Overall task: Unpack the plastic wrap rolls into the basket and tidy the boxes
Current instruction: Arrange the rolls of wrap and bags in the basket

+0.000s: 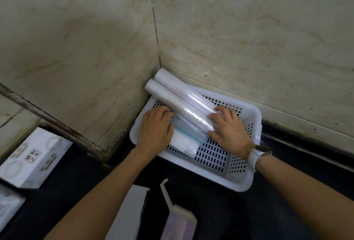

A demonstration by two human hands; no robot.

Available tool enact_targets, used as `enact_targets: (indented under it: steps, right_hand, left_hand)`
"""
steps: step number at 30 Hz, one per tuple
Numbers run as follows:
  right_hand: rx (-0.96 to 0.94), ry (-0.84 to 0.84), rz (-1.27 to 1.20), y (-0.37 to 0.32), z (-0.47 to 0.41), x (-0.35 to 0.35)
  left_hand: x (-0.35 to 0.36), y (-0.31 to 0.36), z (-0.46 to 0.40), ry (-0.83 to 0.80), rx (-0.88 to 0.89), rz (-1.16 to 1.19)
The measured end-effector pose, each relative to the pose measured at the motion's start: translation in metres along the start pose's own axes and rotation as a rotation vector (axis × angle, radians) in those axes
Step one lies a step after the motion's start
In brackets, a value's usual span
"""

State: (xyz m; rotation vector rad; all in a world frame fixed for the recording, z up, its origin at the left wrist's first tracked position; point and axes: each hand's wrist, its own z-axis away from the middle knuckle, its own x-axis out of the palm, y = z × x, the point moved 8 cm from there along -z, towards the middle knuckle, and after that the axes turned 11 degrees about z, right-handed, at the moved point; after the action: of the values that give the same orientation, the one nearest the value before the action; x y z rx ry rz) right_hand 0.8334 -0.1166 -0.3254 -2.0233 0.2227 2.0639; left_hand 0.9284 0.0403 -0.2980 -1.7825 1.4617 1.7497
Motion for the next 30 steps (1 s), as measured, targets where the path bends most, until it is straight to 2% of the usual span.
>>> enact_targets:
  steps: [3,5,7,10,13,17,19,22,26,28,30]
  right_hand:
    - [0.037,0.011,-0.041,0.0,0.0,-0.001]
    - [0.047,0.008,-0.034,0.0,0.001,-0.001]
    - [0.047,0.004,-0.015,-0.002,0.002,-0.003]
    - [0.048,-0.002,0.037,-0.006,0.003,-0.004]
    - [-0.024,0.088,0.115,-0.018,0.007,-0.014]
    - [-0.312,0.24,0.187,-0.056,0.021,-0.022]
    - [-0.365,0.169,0.253,-0.069,0.021,-0.009]
    - [-0.349,-0.096,0.324,-0.076,0.017,0.028]
    - [-0.304,-0.333,0.28,-0.069,0.016,0.052]
    - [-0.339,-0.386,0.236,-0.068,0.02,0.05]
    - [-0.433,-0.261,0.211,-0.075,0.025,0.033]
  left_hand:
    - [0.037,-0.023,0.016,-0.487,-0.158,0.049]
    - [0.056,-0.027,0.025,-0.759,-0.222,-0.016]
    - [0.064,-0.029,0.027,-0.887,-0.26,-0.085]
    - [0.067,-0.028,0.026,-0.958,-0.243,-0.185]
    - [0.065,-0.026,0.029,-0.97,-0.248,-0.186]
    - [0.06,-0.023,0.037,-0.967,-0.229,-0.176]
    - [0.052,-0.019,0.037,-0.883,-0.198,-0.164]
    - [0.037,-0.015,0.034,-0.659,-0.148,-0.164]
    - [0.027,-0.018,0.035,-0.5,-0.096,-0.203]
    - [0.025,-0.018,0.034,-0.477,-0.084,-0.2]
    - [0.026,-0.019,0.034,-0.471,-0.078,-0.182]
